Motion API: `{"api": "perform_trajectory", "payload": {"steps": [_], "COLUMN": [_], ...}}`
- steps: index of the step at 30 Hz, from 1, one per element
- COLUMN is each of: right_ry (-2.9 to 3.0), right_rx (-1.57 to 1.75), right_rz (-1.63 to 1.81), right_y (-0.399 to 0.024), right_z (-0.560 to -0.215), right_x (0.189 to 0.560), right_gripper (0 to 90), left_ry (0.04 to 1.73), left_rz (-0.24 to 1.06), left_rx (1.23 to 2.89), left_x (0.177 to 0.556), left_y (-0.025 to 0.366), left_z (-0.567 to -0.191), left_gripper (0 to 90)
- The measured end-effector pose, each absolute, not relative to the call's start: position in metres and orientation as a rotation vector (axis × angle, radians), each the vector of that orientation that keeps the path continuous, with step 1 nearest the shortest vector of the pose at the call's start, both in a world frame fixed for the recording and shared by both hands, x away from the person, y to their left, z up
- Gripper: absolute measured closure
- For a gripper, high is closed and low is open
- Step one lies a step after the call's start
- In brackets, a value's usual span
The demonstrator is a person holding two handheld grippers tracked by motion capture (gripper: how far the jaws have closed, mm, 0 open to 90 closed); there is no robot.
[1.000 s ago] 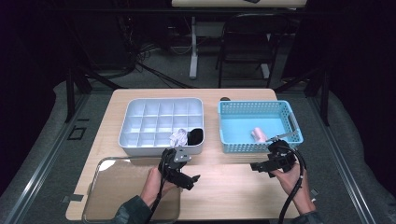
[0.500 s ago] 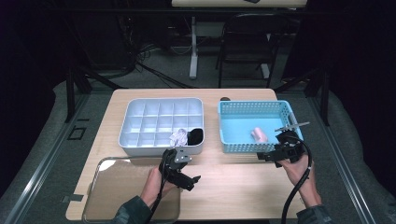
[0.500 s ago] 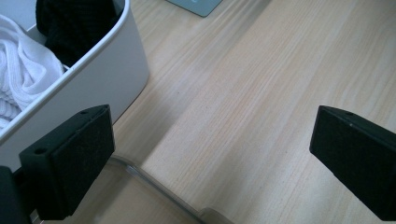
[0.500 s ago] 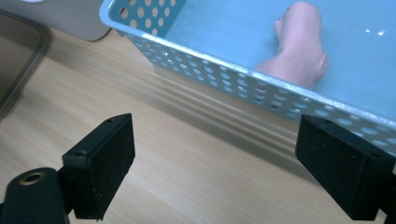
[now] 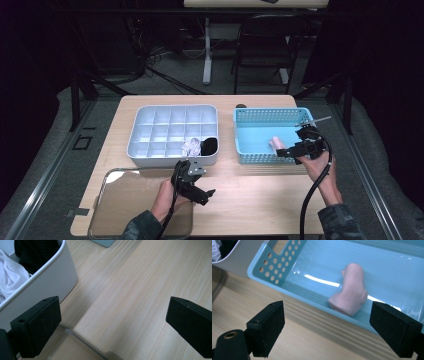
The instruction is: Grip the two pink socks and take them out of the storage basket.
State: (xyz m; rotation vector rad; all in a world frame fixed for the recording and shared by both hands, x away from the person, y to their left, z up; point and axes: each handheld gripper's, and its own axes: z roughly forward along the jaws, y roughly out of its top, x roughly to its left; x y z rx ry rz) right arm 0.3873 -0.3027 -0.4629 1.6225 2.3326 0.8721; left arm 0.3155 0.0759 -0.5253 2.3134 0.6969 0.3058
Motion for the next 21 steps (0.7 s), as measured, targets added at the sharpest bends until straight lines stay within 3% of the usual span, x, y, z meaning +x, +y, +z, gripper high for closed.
{"api": "perform_trajectory", "payload": {"steps": [11,21], "right_ry": [2.327,2.353], "right_rx": [1.685,1.753], "right_rz": [0.835,0.712], "right_y": [-0.304,-0.300], "right_z": [-0.469,-0.481], "right_x": [0.419,0.447], "right_gripper": [15.7,27.1], "left_ry": [0.683,0.671], "left_rz": [0.302,0.293], "left_rx": [2.326,2.338], "left_x": [0.314,0.313], "left_y": [0.074,0.072], "left_z": [-0.526,-0.527], "left_gripper": [0.3,0.3]}}
